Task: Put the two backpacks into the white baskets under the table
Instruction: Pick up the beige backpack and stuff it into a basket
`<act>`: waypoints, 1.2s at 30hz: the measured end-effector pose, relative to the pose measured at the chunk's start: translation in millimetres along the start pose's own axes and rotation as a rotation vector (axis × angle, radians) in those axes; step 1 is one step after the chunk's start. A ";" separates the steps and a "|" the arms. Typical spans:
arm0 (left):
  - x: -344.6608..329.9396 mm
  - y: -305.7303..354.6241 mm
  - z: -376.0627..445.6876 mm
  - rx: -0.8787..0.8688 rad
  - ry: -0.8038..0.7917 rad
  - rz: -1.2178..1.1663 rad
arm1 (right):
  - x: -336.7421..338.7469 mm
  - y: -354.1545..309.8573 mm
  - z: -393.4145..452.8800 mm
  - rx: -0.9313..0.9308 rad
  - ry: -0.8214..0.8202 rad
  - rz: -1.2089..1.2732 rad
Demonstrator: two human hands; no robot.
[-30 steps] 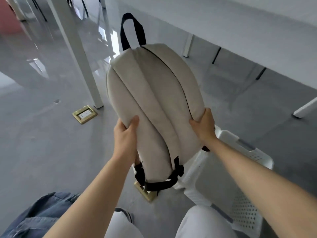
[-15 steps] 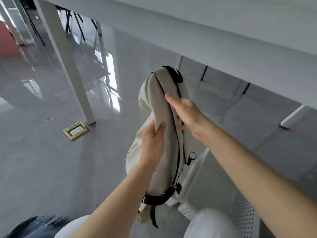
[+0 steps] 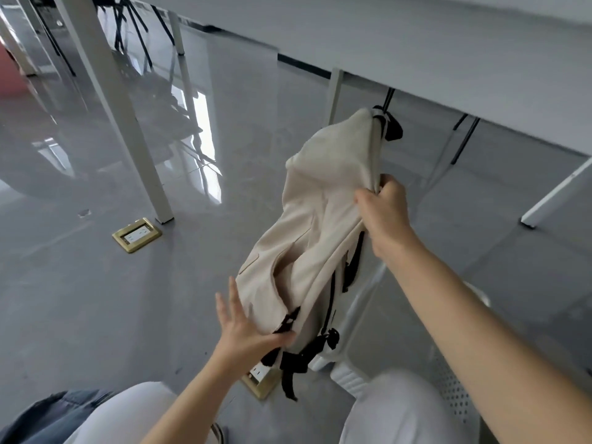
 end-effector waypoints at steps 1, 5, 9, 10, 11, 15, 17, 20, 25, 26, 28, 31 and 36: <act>-4.4 -5.2 3.5 0.048 -0.062 -0.009 | -1.2 3.3 -3.0 -0.014 0.010 0.059; -27.5 30.6 13.6 -0.123 -0.123 0.100 | 14.9 1.2 -7.6 -0.046 0.078 0.231; -27.8 82.6 15.5 -0.290 0.102 0.182 | 47.2 -11.3 16.8 -0.028 0.184 0.307; -27.8 93.2 17.6 -0.314 0.137 0.171 | 54.4 -12.7 26.1 -0.015 0.211 0.288; -29.8 99.3 22.2 -0.332 0.154 0.177 | 58.4 -13.1 34.0 -0.009 0.231 0.264; -64.4 74.8 46.5 -0.265 -0.022 0.340 | 53.5 5.8 36.6 -0.081 0.223 0.149; -86.4 42.2 52.5 -0.184 -0.151 0.475 | 42.9 24.7 22.4 -0.102 0.165 0.104; -96.4 9.4 54.5 -0.221 -0.137 0.704 | 33.0 51.6 9.4 -0.117 0.114 0.083; -94.4 -12.3 62.1 -0.232 -0.160 0.899 | 29.4 64.0 7.9 -0.127 0.158 0.080; -95.2 -12.3 64.2 -0.224 -0.167 0.926 | 27.3 63.6 6.8 -0.114 0.150 0.074; -94.1 -10.9 65.0 -0.183 -0.163 0.926 | 21.0 63.4 2.5 -0.096 0.115 0.059; -90.1 -0.7 71.2 -0.083 -0.295 0.800 | 8.3 68.0 -5.3 -0.067 0.030 0.020; -32.1 96.6 69.0 -0.098 -0.351 -0.427 | -25.0 75.2 -23.7 0.031 -0.112 -0.043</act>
Point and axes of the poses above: each hand's wrist, its own z-axis towards the middle knuckle, its own x-axis out of the back of the hand, y = z × x, the point moved 7 cm from there along z, towards the middle knuckle, and after that the axes turned 1 degree about -y, right-handed, at the moved point
